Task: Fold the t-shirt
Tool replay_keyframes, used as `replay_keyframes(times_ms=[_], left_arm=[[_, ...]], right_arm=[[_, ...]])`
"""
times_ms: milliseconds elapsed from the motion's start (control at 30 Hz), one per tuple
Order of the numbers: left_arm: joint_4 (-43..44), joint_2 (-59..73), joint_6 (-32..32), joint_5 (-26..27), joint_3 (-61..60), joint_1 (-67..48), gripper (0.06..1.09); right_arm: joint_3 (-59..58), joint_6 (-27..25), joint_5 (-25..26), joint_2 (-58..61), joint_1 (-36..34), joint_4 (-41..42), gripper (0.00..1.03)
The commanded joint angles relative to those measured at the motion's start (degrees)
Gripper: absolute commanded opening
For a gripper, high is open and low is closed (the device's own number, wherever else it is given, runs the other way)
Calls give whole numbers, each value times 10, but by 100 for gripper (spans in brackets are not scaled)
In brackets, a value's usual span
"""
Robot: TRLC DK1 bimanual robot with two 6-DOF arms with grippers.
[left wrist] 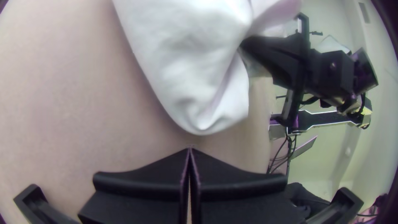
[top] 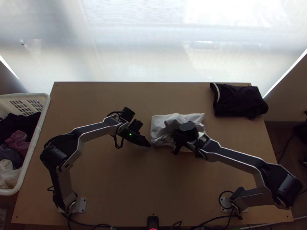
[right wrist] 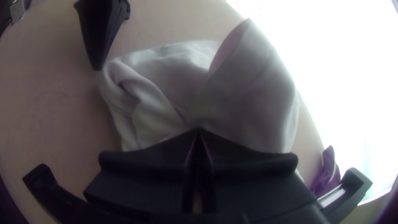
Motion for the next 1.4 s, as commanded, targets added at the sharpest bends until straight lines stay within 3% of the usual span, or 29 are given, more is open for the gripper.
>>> replay_keyframes(times_ms=[0,267,400,433,467,533,633,767,833,1000,1167,1233,1367], left_arm=[[-9,10,2,-6,24,-7,9],[-70,-18,16,-5,128,19,10],[-131,-34,20,1,205,33,21],[-131,-40,12,2,217,35,27],[-130,-44,8,3,229,37,44],[-121,-40,-5,3,244,38,96],[-109,2,0,3,251,25,103],[-110,54,1,18,249,-2,101],[-107,75,2,21,251,-16,92],[-93,125,-11,18,260,-31,50],[-74,142,-22,18,262,-23,29],[-71,146,-29,18,264,-23,10],[-71,152,-25,11,263,-21,10]], right_arm=[[-18,-3,-2,-61,-25,-29,3],[-23,11,-2,-71,-8,-35,3],[-18,12,-2,-74,-4,-40,3],[-18,12,-2,-74,-3,-42,3],[-17,11,-2,-74,-3,-42,3],[-14,11,-2,-76,-3,-45,3],[-2,13,-2,-77,-3,-51,3],[15,16,-1,-76,-4,-59,3],[20,15,-1,-73,-5,-59,3],[39,16,1,-81,-6,-74,3],[48,16,2,-91,-12,-82,3],[54,16,2,-92,-12,-84,3],[59,23,1,-87,-12,-87,3]])
